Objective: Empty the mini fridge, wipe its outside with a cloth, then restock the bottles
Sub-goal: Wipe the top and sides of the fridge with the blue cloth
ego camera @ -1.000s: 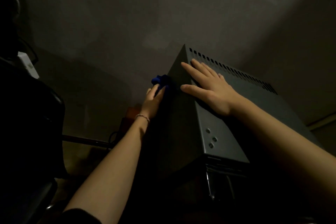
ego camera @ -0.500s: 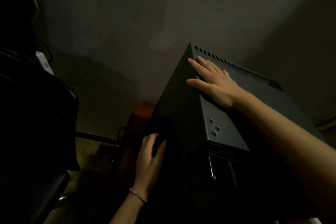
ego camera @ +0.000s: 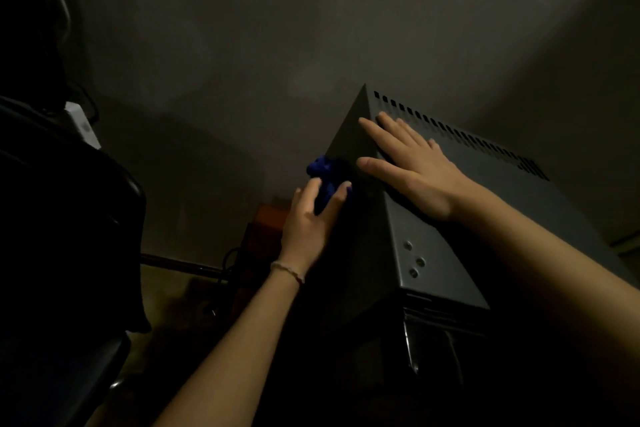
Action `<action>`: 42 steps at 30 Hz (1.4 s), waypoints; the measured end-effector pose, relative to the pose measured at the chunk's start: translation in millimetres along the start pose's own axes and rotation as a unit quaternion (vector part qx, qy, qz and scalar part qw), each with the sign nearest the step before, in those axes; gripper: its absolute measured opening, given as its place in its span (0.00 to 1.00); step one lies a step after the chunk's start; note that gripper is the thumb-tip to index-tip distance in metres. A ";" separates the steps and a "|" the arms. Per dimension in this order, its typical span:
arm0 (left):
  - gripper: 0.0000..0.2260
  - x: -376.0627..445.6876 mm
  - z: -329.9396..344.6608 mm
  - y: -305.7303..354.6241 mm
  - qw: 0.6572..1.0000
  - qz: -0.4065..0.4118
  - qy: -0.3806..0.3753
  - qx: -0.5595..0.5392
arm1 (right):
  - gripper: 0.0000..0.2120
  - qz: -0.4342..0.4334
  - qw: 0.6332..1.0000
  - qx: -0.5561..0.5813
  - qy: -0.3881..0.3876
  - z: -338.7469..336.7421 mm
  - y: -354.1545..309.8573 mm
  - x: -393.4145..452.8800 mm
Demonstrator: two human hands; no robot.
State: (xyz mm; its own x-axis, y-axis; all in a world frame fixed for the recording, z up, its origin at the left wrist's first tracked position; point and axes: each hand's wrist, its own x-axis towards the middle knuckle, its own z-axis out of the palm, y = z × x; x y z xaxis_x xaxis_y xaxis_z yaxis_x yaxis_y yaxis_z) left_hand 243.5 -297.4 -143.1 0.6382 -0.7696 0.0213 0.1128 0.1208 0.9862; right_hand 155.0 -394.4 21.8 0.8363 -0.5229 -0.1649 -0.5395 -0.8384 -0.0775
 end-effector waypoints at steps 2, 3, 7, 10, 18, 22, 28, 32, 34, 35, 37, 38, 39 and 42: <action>0.32 38.5 -2.5 -9.2 0.999 -0.039 -0.018 -0.011 | 0.38 -0.002 1.000 0.004 0.000 0.1 1.1 1.0; 0.41 54.5 -3.8 -16.7 0.998 -0.058 -0.014 0.002 | 0.38 -0.003 1.000 0.006 0.001 0.0 1.5 1.5; 0.48 90.6 -6.6 -69.2 0.995 -0.098 0.003 -0.013 | 0.37 -0.006 1.000 0.009 0.006 -0.4 3.2 2.5; 0.26 77.0 -7.4 -74.7 0.995 -0.097 0.013 -0.033 | 0.36 -0.005 1.000 0.010 0.010 -0.4 4.3 2.1; 0.27 -8.6 -25.1 -141.0 0.980 -0.197 0.015 -0.005 | 0.37 0.002 1.000 0.006 0.006 -0.3 -0.6 -0.6; 0.29 -67.4 -23.7 -136.9 0.981 -0.188 0.054 -0.010 | 0.38 0.001 1.000 0.003 0.005 0.2 1.1 1.2; 0.35 -120.8 -7.0 -43.3 0.995 -0.044 0.086 -0.023 | 0.38 -0.003 1.000 0.002 0.003 -0.2 2.6 1.4; 0.23 -116.3 2.8 17.8 0.994 0.067 0.037 -0.073 | 0.37 -0.003 1.000 0.006 0.005 -0.3 2.1 0.5; 0.21 -100.9 6.3 27.0 0.989 0.122 0.021 -0.083 | 0.37 -0.005 1.000 0.008 0.006 0.6 2.3 0.4; 0.21 -90.6 6.3 25.4 0.987 0.136 0.019 -0.084 | 0.37 -0.006 1.000 0.010 0.007 0.8 2.4 0.5; 0.21 -64.7 6.6 19.4 0.986 0.143 0.021 -0.079 | 0.37 -0.008 1.000 0.011 0.009 1.0 2.6 0.9; 0.20 -47.8 5.3 13.0 0.988 0.134 0.023 -0.069 | 0.37 -0.008 1.000 0.011 0.008 1.1 2.8 1.1; 0.19 -30.0 3.1 5.3 0.991 0.117 0.017 -0.056 | 0.37 -0.008 1.000 0.011 0.007 1.1 3.0 1.3; 0.17 25.2 -1.7 -15.2 0.998 0.052 -0.019 -0.043 | 0.37 -0.005 1.000 0.011 0.008 0.9 2.8 1.2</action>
State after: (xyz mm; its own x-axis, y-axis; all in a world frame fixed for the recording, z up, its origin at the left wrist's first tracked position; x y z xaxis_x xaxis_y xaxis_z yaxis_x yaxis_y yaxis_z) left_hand 259.1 -317.5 -157.9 0.6203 -0.7734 0.1309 0.1130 0.2533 0.9608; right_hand 154.3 -397.2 20.4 0.8433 -0.5165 -0.1484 -0.5325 -0.8404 -0.1011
